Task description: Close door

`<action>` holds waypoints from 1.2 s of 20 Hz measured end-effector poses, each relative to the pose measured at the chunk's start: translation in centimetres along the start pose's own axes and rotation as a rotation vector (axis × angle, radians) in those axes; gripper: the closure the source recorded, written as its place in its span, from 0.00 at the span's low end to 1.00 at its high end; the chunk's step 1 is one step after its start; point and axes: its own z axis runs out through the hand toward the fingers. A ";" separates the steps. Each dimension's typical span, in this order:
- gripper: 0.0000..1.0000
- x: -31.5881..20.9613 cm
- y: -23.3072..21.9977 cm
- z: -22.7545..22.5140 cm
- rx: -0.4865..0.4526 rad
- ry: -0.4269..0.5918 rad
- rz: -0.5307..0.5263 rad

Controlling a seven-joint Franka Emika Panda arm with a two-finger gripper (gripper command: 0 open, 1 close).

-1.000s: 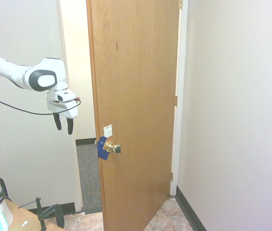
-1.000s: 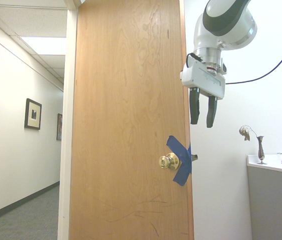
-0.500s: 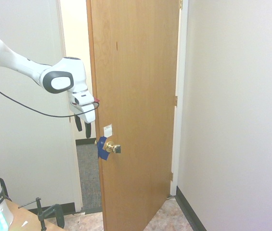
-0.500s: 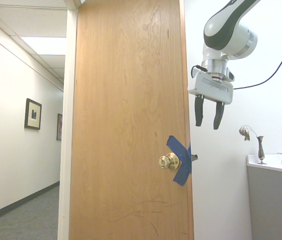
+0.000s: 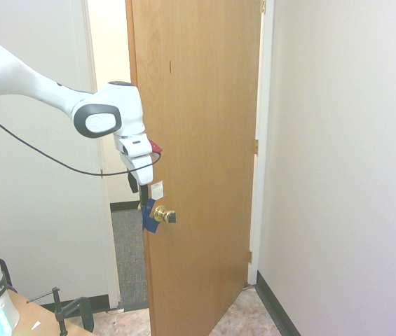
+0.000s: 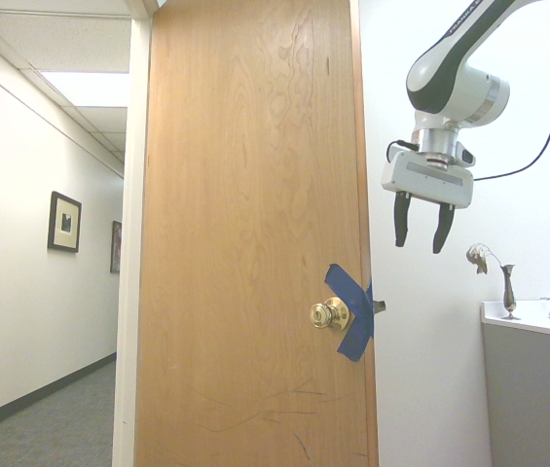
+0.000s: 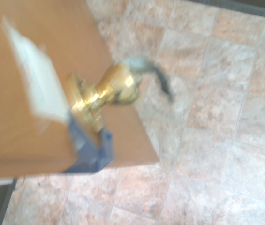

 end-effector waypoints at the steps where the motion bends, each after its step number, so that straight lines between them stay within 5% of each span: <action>1: 0.00 0.6 0.1 -0.1 0.006 0.004 0.013; 17: 0.00 2.8 -2.0 -2.6 0.038 0.111 0.168; 24: 0.00 -2.0 -14.2 5.5 0.151 0.062 0.077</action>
